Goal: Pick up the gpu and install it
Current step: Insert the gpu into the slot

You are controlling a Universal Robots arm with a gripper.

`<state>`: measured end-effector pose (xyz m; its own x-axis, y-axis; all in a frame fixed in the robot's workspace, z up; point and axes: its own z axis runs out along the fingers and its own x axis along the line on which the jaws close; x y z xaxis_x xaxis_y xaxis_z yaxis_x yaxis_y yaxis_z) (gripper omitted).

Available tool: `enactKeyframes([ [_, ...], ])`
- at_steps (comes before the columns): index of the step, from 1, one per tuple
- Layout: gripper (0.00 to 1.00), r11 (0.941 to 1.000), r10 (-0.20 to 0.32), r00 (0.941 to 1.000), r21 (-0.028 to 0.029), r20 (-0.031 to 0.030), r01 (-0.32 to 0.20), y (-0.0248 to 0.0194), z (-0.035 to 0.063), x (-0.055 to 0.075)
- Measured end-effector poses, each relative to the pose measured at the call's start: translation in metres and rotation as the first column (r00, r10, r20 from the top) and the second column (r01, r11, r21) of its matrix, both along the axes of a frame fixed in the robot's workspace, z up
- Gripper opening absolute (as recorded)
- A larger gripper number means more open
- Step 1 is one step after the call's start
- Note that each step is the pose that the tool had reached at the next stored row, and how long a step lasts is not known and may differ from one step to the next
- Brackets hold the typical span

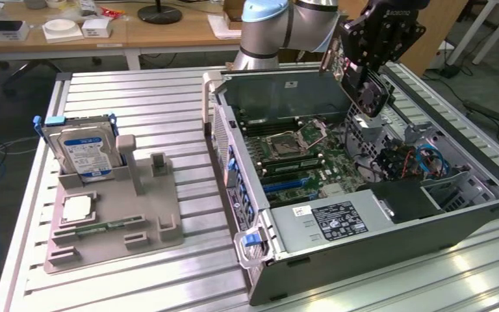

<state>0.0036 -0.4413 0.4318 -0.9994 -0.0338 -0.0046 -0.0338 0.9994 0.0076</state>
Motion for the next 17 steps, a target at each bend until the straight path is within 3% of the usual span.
enactKeyframes([
  [9, 0.26, 0.9999, 0.015, 0.9999, 0.0035, 0.0001, -0.015, 0.0, 0.0, 0.0],
  [17, 0.26, 0.996, 0.089, 0.9961, 0.0088, 0.0003, -0.089, 0.0, 0.0, 0.0],
])
